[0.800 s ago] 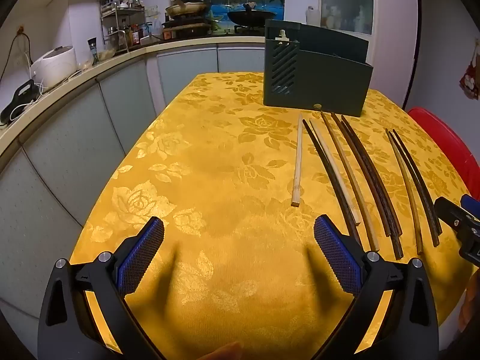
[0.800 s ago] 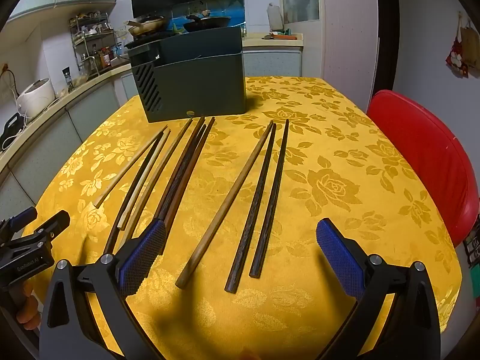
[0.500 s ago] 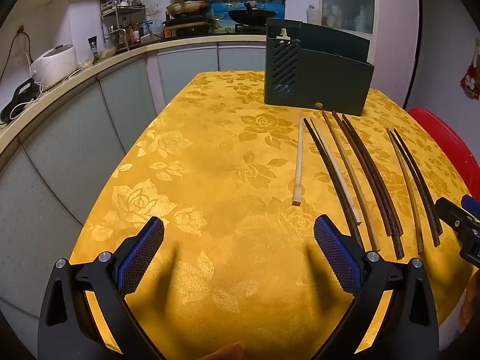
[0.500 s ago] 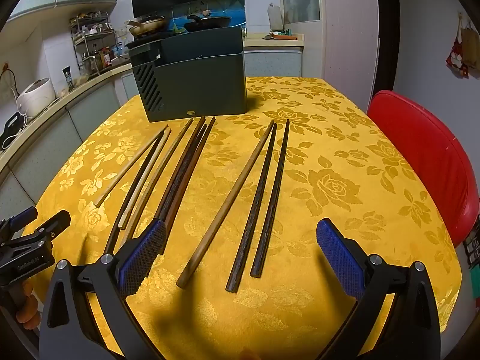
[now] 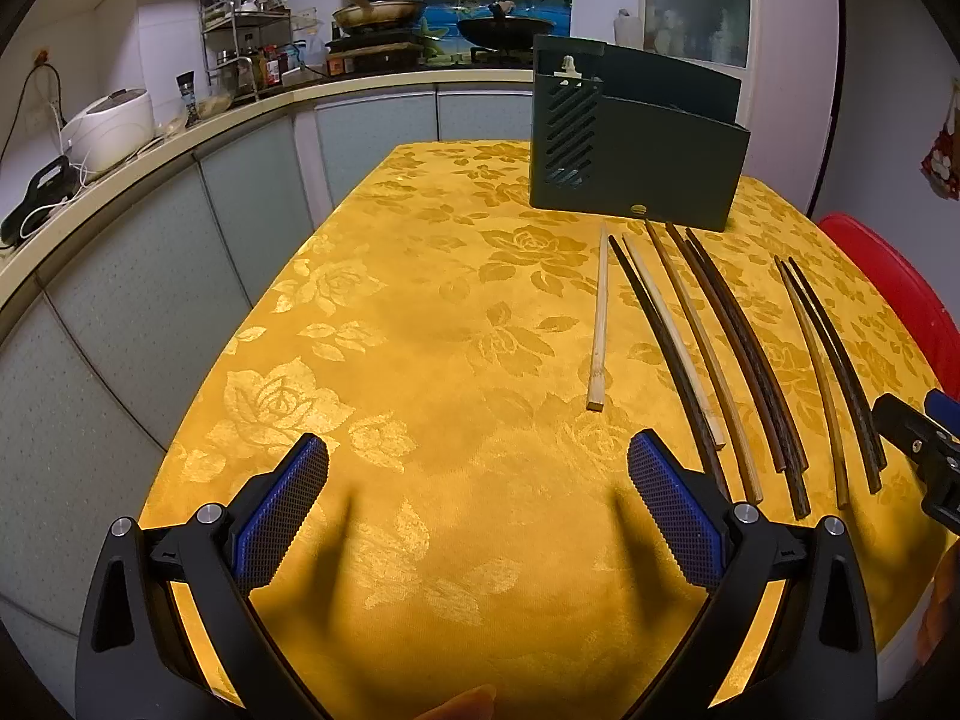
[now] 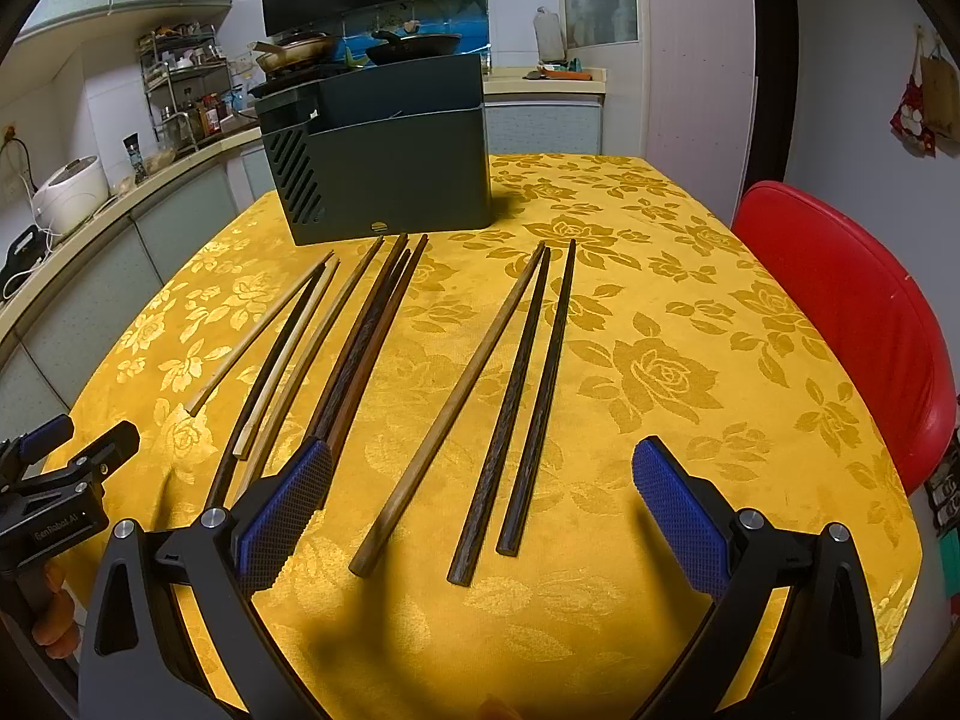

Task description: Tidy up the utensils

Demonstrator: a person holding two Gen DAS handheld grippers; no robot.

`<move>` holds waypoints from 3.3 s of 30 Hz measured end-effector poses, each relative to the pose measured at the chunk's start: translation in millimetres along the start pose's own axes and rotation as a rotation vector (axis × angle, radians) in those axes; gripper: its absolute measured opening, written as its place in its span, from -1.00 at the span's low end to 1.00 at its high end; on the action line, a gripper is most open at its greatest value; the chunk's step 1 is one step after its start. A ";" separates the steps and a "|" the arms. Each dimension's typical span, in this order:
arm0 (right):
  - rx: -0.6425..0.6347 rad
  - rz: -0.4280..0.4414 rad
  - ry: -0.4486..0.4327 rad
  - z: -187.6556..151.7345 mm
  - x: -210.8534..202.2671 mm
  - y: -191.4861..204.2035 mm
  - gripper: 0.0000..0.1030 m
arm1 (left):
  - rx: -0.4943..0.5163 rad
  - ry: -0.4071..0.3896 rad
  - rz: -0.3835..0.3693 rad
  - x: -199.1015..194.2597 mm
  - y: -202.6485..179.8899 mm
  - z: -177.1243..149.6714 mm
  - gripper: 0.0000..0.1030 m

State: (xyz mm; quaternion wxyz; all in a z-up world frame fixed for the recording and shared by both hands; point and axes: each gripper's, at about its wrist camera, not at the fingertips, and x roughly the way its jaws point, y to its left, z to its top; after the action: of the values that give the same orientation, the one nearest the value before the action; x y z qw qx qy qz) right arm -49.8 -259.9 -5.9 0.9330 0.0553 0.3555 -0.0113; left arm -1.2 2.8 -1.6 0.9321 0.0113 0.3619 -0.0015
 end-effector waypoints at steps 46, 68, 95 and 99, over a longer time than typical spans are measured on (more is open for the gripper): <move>0.000 -0.077 0.001 -0.4 1.1 -28.5 0.88 | 0.112 0.077 -0.142 28.9 -23.7 18.3 0.56; -0.010 -0.095 0.010 -10.8 0.1 -43.4 0.88 | 0.188 0.108 -0.217 52.2 -44.0 25.7 -0.38; -0.080 -0.016 0.029 -25.9 1.9 -25.2 0.00 | 0.184 0.095 -0.190 45.2 -37.8 17.7 -0.85; -0.103 -0.011 0.036 -27.1 3.6 -19.8 -0.10 | 0.184 0.096 -0.189 45.1 -37.9 17.8 -0.85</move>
State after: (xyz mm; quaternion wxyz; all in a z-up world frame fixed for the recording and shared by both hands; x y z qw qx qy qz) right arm -66.3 -276.6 -30.3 0.9280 0.0054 0.3726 0.0029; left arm 43.6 -35.3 -19.7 0.9045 0.0626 0.4037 -0.1221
